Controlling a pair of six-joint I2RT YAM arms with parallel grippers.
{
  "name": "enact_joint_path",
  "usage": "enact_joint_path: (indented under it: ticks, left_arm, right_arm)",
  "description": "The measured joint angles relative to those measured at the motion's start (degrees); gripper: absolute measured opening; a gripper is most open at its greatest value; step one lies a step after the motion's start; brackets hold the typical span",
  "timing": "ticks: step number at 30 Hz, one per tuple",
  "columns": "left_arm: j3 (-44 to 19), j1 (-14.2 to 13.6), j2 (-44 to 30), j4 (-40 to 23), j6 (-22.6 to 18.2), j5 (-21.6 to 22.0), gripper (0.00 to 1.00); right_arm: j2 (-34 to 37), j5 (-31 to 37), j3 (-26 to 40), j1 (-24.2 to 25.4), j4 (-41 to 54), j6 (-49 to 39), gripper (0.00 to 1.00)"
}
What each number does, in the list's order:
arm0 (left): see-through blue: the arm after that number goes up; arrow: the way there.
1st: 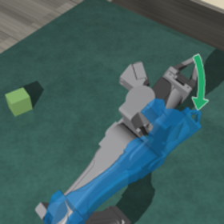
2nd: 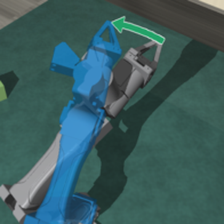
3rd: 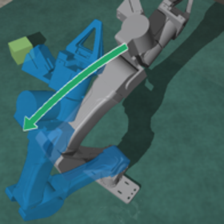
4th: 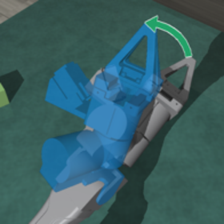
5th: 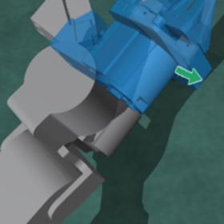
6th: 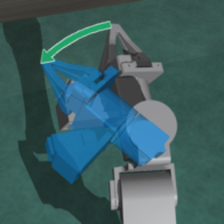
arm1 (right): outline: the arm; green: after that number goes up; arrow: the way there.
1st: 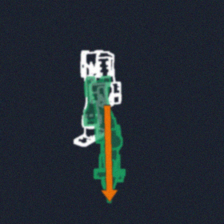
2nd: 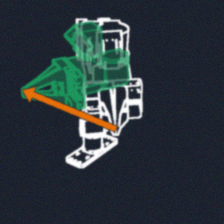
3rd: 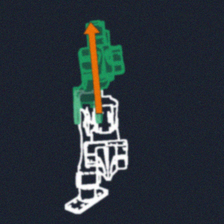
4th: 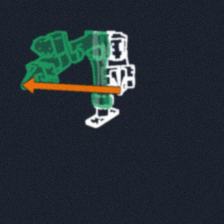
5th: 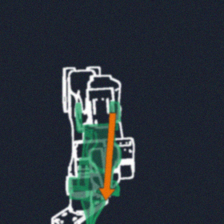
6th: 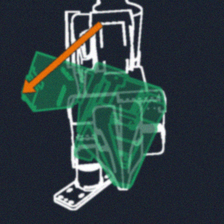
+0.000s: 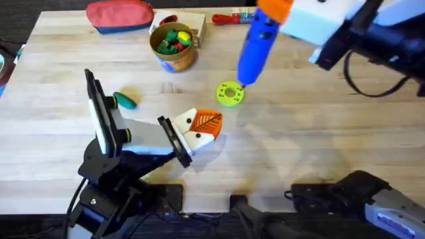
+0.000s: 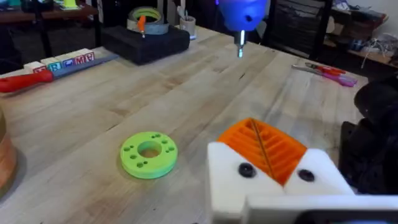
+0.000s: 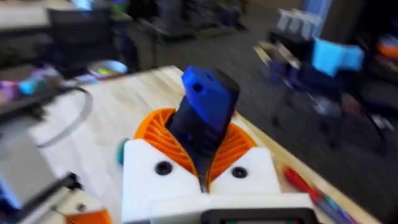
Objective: Pick up the gripper from the table and insert it into the empty holder that is missing its gripper. Then pick up a screw, insert it into the mounting hole, and use the screwdriver to tighten it. Finally, clean up the table by picking up the vegetable and placing it into the bucket.
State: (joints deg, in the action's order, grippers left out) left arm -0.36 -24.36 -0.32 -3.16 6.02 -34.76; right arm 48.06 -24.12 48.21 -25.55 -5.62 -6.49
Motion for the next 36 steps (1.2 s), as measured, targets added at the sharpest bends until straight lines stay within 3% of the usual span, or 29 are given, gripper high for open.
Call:
enact_joint_path:
  ticks: [5,11,26,36]
  left_arm:
    - [0.0,0.0,0.0,0.0,0.0,0.0,0.005]
    - [0.0,0.0,0.0,0.0,0.0,0.0,0.005]
    - [0.0,0.0,0.0,0.0,0.0,0.0,0.005]
    - [0.0,0.0,0.0,0.0,0.0,0.0,0.005]
  right_arm:
    - [2.7,-1.0,0.0,-9.7,-9.3,0.8,0.007]
    - [7.6,-1.0,0.0,-14.7,-14.2,1.0,0.007]
    - [13.9,-1.0,-0.2,-21.0,-19.3,1.0,0.007]
    - [15.1,-1.0,-0.2,-21.4,-19.7,1.5,0.007]
